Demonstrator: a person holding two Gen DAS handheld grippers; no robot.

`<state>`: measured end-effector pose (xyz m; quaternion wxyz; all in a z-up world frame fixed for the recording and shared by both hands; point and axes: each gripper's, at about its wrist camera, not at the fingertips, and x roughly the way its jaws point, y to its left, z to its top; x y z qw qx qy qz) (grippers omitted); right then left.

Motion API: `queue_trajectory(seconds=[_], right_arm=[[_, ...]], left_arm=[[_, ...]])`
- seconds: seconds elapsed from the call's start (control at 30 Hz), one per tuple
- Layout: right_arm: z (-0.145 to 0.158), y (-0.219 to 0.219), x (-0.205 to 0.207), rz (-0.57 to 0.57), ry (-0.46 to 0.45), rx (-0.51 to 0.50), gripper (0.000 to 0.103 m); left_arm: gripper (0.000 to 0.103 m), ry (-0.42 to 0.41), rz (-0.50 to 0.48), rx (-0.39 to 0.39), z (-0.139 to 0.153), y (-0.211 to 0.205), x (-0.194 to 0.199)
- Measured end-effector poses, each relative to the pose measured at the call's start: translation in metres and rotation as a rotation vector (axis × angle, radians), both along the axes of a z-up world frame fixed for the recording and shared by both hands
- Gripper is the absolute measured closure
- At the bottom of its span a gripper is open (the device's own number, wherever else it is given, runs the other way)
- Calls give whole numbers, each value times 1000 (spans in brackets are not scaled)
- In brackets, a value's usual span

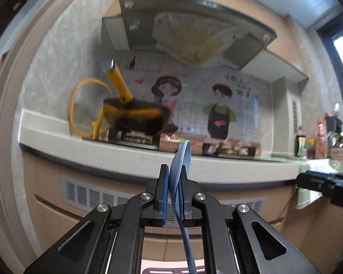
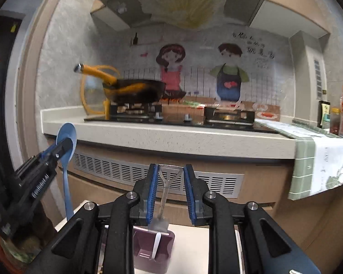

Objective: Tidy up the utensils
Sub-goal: 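Raise both utensils over the maroon holder and lower them into it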

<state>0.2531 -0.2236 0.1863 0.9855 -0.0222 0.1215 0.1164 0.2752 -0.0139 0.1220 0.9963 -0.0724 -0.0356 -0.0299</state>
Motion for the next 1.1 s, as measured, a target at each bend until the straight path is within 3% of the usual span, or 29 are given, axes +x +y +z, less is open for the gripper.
queue_trajectory(seconds=[0.17, 0.53, 0.57, 0.63, 0.67, 0.77, 0.93, 1.1], right_arm=[[-26, 15, 38, 12, 84, -26, 82], [-84, 32, 59, 19, 209, -98, 82], [-90, 32, 61, 38, 235, -90, 82], [-99, 29, 66, 111, 307, -52, 81], [-103, 27, 67, 127, 336, -31, 80], [-99, 15, 58, 110, 329, -6, 77], [-91, -3, 17, 56, 274, -8, 68], [-120, 5, -21, 156, 379, -35, 68]], left_arm=[[95, 87, -10, -53, -37, -3, 47], [93, 175, -58, -121, -90, -13, 57], [91, 196, -82, -137, -96, -12, 60], [67, 264, -140, -174, -104, -7, 63], [63, 301, -157, -198, -107, -3, 62], [62, 341, -205, -247, -101, 16, 41], [60, 393, -146, -235, -87, 53, -12], [59, 657, -171, -214, -126, 75, -53]])
